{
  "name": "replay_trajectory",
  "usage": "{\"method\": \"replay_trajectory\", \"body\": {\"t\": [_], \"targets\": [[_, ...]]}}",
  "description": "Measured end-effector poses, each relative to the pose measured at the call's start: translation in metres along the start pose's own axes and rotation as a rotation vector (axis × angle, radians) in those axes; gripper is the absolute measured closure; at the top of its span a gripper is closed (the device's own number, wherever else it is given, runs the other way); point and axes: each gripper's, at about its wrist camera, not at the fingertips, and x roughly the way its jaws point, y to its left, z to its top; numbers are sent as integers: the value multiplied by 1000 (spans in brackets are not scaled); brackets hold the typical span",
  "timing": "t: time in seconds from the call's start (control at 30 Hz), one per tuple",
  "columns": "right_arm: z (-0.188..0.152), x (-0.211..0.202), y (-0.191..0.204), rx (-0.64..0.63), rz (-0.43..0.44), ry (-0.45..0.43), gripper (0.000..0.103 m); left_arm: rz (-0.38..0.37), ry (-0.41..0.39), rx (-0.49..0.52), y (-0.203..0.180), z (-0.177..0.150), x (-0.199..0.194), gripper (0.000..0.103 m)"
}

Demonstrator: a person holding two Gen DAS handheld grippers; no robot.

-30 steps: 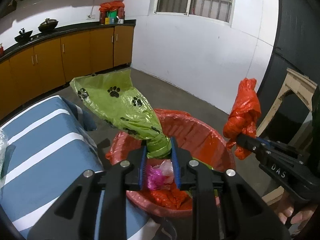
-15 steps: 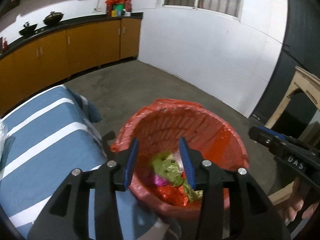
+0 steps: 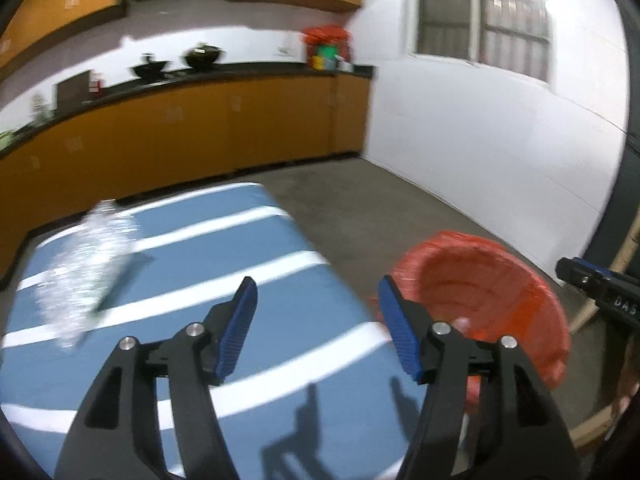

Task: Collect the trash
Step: 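Return both tools to the table and bring the right tool to the bubble wrap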

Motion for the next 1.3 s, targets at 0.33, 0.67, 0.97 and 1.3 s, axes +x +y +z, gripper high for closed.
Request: {"method": "replay_trajectory", "body": {"t": [0.33,0.67,0.97,1.3], "targets": [[-1,28,149,-182,236,26,64,293,-43,-169,144,-32,-58,38],[-25,63,286,-298,427,89,50,479,-54,-303,246,-68,-106,38],[-49,106,360,-321,448,184,50,558,-89,-381,292,-82,-131,38],[-72,135,404,-375,354,242,51,595,-100,-435,318,-86,-138,38]]}}
